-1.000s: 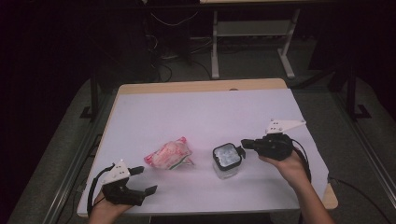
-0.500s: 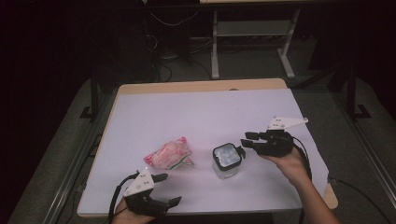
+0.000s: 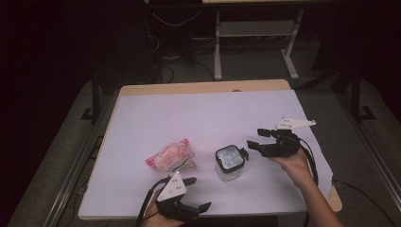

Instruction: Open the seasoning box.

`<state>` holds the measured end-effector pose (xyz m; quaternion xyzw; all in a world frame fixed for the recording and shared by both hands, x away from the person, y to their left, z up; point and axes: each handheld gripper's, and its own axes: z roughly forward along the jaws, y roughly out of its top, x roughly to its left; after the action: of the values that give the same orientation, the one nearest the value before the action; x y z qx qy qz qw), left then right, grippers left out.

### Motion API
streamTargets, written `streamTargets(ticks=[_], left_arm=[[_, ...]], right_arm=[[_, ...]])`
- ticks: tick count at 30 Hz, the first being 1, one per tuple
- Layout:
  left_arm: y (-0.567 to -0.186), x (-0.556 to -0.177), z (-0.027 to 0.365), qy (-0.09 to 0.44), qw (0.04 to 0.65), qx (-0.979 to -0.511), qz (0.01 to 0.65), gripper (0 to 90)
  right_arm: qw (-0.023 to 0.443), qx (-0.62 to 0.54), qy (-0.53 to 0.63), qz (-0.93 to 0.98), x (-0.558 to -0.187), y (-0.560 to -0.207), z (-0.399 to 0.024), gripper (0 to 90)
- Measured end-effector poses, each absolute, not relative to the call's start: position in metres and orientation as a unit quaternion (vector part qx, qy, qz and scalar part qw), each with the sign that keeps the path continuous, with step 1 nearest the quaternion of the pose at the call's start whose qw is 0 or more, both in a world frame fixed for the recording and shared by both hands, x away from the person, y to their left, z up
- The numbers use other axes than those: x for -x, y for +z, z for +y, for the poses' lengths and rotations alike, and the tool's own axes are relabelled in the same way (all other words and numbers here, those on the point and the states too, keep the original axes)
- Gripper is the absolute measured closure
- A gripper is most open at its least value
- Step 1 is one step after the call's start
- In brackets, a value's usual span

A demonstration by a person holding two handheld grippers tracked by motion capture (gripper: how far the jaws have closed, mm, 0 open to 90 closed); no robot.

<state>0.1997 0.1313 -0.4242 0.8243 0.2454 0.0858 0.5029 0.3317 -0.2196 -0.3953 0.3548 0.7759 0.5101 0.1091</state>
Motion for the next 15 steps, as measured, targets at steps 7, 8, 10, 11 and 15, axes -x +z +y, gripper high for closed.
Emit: streamTargets(ticks=[7,8,10,11,15], left_arm=[[-0.428,-0.202,0.111,0.092,0.514,-0.812,0.26,13.7],[-0.429,-0.202,0.108,0.092,0.517,-0.81,0.262,13.7],[-0.43,-0.201,0.104,0.094,0.515,-0.811,0.263,13.7],[-0.43,-0.201,0.102,0.094,0.513,-0.812,0.261,13.7],[-0.43,-0.199,0.095,0.09,0.512,-0.814,0.26,13.7]], right_arm=[[0.116,-0.367,0.509,0.77,-0.336,-0.403,-0.226,25.8],[0.116,-0.365,0.508,0.771,-0.336,-0.404,-0.225,25.8],[0.115,-0.364,0.506,0.773,-0.336,-0.404,-0.225,25.9],[0.115,-0.364,0.506,0.773,-0.336,-0.404,-0.224,25.9],[0.115,-0.363,0.506,0.774,-0.336,-0.405,-0.224,26.4]])
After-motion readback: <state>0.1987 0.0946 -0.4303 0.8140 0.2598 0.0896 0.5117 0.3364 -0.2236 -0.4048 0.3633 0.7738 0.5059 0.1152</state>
